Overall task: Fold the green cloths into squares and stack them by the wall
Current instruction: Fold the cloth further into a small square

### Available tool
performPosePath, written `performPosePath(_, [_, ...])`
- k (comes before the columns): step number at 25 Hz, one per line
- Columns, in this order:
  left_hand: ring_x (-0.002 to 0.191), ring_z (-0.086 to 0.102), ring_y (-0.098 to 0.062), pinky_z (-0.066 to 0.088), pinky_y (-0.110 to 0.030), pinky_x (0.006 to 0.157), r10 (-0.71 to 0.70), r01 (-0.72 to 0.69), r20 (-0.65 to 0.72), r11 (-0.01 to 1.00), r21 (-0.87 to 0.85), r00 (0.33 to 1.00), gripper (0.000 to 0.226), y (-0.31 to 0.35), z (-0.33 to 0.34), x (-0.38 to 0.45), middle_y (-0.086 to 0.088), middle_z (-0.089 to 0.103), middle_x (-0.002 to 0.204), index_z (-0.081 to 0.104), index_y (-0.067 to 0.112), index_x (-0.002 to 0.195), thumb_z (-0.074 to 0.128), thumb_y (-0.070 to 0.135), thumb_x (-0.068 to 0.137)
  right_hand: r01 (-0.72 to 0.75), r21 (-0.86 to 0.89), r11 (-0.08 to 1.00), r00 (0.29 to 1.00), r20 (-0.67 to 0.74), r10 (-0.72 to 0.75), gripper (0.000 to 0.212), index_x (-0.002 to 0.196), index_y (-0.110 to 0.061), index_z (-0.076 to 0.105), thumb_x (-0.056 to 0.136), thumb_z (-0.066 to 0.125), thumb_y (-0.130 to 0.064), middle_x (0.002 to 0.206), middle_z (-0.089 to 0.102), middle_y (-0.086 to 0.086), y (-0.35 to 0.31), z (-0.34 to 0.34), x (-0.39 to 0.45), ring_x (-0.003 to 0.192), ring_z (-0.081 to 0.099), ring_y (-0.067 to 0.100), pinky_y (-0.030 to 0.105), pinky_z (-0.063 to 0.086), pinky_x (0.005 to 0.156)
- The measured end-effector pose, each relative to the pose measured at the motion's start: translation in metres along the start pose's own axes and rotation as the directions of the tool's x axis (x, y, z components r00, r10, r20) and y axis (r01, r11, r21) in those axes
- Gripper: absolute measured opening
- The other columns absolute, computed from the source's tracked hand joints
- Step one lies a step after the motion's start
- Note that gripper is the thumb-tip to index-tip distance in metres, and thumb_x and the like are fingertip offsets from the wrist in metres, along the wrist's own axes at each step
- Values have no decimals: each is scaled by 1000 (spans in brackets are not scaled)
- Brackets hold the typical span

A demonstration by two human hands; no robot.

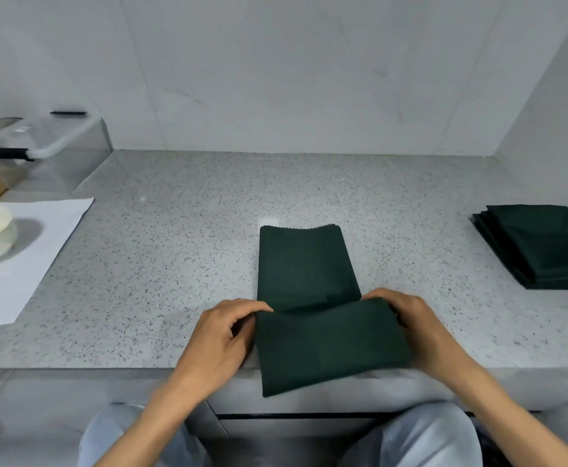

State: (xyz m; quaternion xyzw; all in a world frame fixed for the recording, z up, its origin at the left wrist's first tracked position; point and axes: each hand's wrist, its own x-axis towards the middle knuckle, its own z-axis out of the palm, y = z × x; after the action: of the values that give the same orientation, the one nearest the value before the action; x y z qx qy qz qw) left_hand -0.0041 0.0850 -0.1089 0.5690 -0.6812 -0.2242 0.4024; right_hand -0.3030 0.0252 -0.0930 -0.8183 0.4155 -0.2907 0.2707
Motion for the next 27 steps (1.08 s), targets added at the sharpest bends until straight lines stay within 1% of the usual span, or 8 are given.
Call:
performPosePath(3, [68,68,-12,54,-32,61,-238,235,-54,970,-63,970,22,9,2,30,12,73,78,74,27,91,56,17,99,-286,191,939,955,-24,296,29,92,-15,71,88,55,8,82,73,-6,-10,-6,37,78,68,13,26,51,65])
performPosePath(5, [73,68,-13,53,-31,65,-350,348,-114,937,-40,930,16,12,4,46,9,71,75,71,26,87,59,31,96,-533,243,810,838,25,544,18,84,-10,68,93,55,-3,66,64,0,-12,-2,55,57,56,12,21,41,50])
performPosePath(7, [78,67,-8,51,-27,74,-420,406,-104,904,-135,901,9,14,6,47,6,72,79,66,29,100,64,34,92,-613,215,760,782,27,623,24,72,-10,64,95,59,-16,52,52,1,-9,2,62,43,44,11,22,34,43])
performPosePath(9, [74,65,-9,48,-22,72,-425,410,-58,895,-173,903,19,16,6,40,1,72,77,59,32,104,69,25,89,-621,213,754,769,-22,639,31,67,-10,63,95,61,-24,48,48,-2,-5,5,61,43,42,12,25,35,48])
performPosePath(13, [70,63,-10,48,-20,69,-403,391,-72,910,-140,912,13,12,5,39,5,69,70,70,28,86,74,16,85,-585,178,791,774,-169,610,12,83,-20,70,91,65,-27,75,69,-5,-10,10,54,73,63,11,28,47,68])
performPosePath(16, [64,63,-3,49,-21,70,-423,404,-85,897,-178,902,13,14,5,42,7,69,67,74,26,83,76,14,84,-577,104,810,777,-237,583,11,83,-21,71,91,64,-20,77,69,-7,-11,15,50,75,63,9,25,45,65])
performPosePath(22, [65,67,-10,51,-23,72,-410,390,-144,909,-148,901,11,14,12,47,7,68,61,73,29,79,78,20,83,-592,-55,804,787,-256,561,13,91,-21,60,99,50,-19,76,62,-6,-10,17,57,70,57,10,26,41,58])
performPosePath(27, [59,60,-2,42,-14,60,-327,337,-199,942,14,924,5,13,19,49,12,64,58,74,28,83,76,23,85,-597,-194,778,791,-307,530,14,96,-19,58,99,46,-22,79,62,-2,-6,23,65,73,58,15,32,47,64])
